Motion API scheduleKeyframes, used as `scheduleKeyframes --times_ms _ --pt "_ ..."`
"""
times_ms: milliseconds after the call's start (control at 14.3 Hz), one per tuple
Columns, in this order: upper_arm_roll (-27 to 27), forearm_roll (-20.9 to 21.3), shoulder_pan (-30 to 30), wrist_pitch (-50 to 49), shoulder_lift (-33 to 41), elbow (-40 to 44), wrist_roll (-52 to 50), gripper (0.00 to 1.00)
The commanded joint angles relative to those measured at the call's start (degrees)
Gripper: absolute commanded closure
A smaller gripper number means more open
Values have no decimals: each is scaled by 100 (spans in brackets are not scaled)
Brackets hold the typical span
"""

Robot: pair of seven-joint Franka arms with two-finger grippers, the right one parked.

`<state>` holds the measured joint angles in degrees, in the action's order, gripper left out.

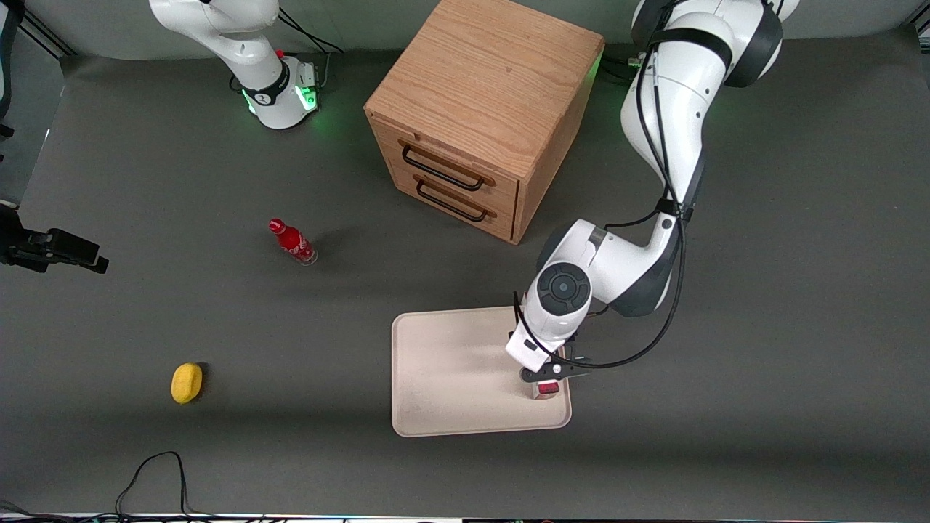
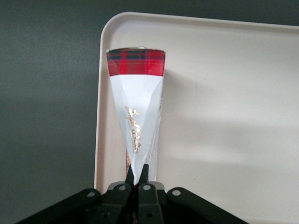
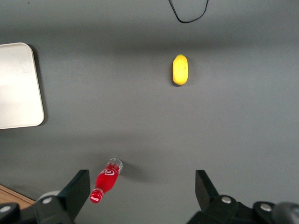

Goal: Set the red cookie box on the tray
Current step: 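Lower the box onto the tray and open the left gripper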

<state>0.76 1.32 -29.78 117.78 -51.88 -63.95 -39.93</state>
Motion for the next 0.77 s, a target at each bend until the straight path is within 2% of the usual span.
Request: scheduleKeyframes --times_ms 0,699 --pt "-50 79 43 78 -23 41 3 100" --pt "-50 79 104 289 -41 58 38 100"
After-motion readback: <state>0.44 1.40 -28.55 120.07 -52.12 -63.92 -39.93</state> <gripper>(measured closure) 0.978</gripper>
